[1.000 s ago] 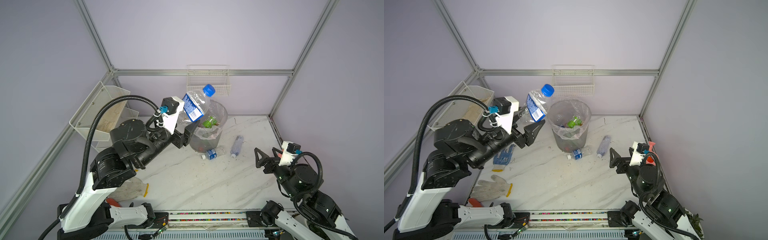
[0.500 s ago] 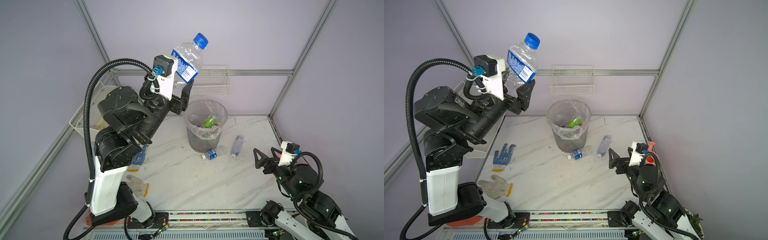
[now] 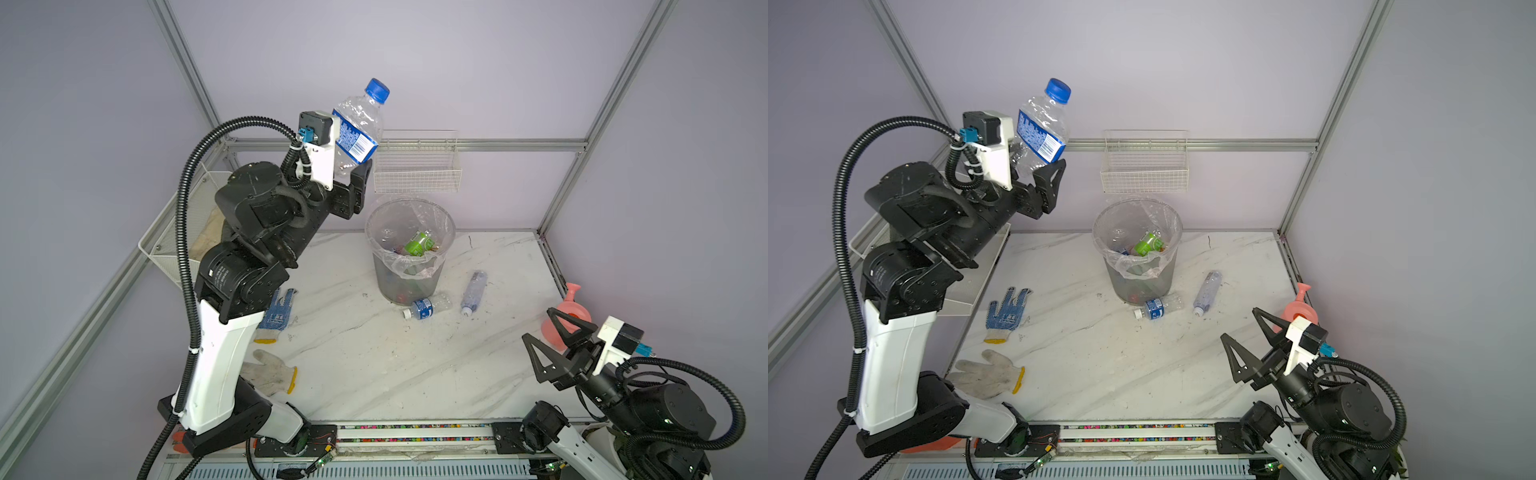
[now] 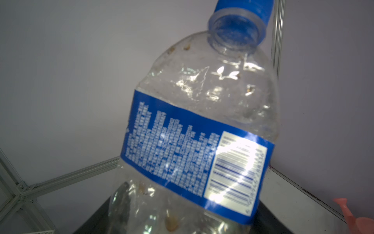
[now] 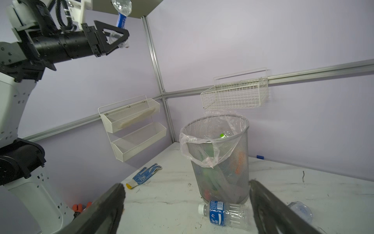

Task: Throw the plastic bottles in the bin
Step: 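Carry the blue-labelled bottle with the left gripper over the bin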

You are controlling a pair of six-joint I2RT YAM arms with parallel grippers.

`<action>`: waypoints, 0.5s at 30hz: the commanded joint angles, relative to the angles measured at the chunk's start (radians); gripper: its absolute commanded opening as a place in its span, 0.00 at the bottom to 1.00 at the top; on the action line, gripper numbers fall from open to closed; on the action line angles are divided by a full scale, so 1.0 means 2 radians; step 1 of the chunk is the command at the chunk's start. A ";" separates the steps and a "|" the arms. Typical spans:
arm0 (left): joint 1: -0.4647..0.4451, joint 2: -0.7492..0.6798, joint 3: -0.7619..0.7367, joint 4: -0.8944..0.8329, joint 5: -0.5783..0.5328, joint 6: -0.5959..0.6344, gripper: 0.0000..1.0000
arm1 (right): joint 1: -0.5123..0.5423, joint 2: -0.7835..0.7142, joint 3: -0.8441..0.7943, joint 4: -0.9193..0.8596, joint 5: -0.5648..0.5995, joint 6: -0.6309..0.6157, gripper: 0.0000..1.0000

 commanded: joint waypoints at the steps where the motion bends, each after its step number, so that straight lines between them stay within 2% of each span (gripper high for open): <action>1: 0.021 0.000 -0.012 0.014 0.063 -0.047 0.49 | -0.001 0.015 -0.004 0.013 -0.022 -0.016 0.97; 8: 0.041 0.013 -0.009 0.008 0.097 -0.062 0.50 | -0.001 0.052 -0.003 0.018 -0.067 -0.027 0.97; 15: 0.041 0.020 0.013 0.005 0.105 -0.064 0.49 | -0.001 0.047 -0.004 0.017 -0.052 -0.024 0.97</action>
